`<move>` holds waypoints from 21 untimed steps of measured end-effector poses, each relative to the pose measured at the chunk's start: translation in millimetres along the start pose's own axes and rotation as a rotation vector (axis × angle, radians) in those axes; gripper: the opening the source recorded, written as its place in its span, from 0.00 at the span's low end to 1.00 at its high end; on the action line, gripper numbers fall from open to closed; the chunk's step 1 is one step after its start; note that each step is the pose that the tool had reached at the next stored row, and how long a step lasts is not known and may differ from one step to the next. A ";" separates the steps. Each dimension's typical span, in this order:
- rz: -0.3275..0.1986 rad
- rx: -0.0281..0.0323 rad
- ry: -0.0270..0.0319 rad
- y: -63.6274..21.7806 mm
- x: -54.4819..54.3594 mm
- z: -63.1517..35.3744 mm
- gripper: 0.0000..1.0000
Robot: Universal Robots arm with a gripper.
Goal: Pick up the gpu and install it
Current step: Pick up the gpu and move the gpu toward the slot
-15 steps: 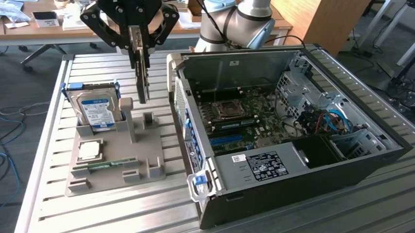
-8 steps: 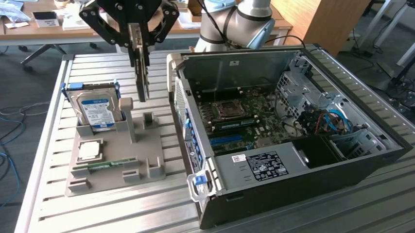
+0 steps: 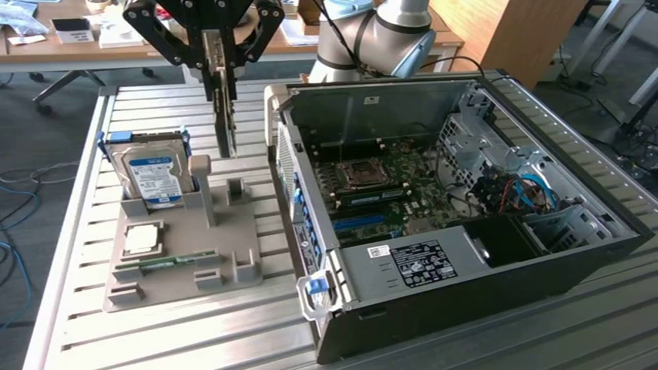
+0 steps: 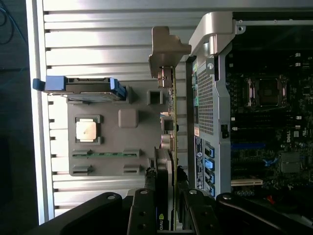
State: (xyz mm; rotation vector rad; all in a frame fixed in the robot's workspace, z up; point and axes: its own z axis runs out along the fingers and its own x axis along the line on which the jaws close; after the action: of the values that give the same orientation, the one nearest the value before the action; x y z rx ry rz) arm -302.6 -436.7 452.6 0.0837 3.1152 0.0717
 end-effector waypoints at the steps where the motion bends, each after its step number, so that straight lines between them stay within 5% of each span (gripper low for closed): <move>1: 0.000 0.0000 0.0000 0.0 0.0 0.0 0.27; 21: 0.000 -0.0005 0.0001 1.4 -22.4 0.6 0.27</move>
State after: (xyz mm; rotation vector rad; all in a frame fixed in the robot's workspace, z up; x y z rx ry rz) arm -280.1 -436.5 452.6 0.0837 3.1152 0.0725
